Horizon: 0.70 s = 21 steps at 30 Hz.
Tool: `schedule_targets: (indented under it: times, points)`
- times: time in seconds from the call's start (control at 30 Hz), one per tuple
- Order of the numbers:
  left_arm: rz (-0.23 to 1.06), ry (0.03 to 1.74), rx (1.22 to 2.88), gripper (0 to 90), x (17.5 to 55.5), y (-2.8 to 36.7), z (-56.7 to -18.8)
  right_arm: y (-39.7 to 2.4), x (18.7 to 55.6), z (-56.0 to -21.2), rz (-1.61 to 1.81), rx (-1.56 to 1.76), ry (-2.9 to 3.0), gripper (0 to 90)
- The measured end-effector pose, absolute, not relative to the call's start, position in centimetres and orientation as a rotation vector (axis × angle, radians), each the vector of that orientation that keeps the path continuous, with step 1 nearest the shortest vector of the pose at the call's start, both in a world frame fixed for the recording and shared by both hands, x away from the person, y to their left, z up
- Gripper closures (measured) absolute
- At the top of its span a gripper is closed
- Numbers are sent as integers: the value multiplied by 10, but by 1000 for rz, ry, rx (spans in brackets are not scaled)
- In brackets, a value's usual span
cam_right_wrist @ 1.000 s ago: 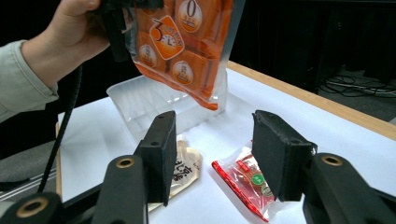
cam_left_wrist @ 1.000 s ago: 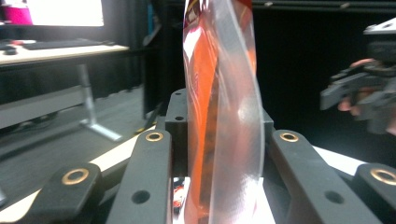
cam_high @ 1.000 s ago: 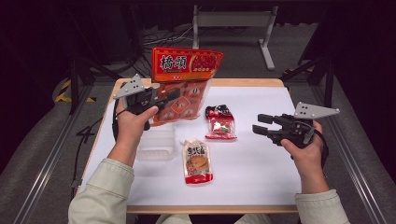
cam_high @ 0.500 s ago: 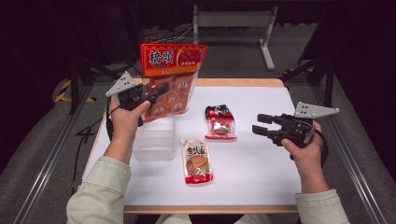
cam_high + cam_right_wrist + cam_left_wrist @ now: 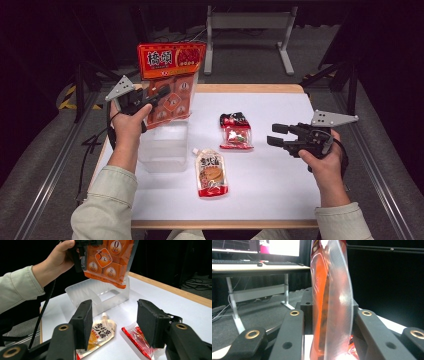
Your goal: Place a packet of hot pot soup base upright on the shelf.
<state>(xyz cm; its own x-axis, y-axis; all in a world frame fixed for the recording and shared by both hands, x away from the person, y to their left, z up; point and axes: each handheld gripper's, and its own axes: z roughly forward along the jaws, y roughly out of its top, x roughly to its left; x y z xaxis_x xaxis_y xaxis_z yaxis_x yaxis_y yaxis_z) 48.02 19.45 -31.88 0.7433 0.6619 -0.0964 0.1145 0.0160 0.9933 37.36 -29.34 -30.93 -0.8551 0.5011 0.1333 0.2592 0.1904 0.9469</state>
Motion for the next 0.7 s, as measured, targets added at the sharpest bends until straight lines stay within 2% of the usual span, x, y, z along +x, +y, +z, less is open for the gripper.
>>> schedule_targets:
  times: [0.33, 0.7]
  points:
    - [520, 733, 1507, 706, 487, 196, -329, -293, 373, -309, 1760, 723, 2263, 465]
    - [505, 756, 1519, 705, 494, 195, -344, -290, 374, -310, 1765, 704, 2277, 462]
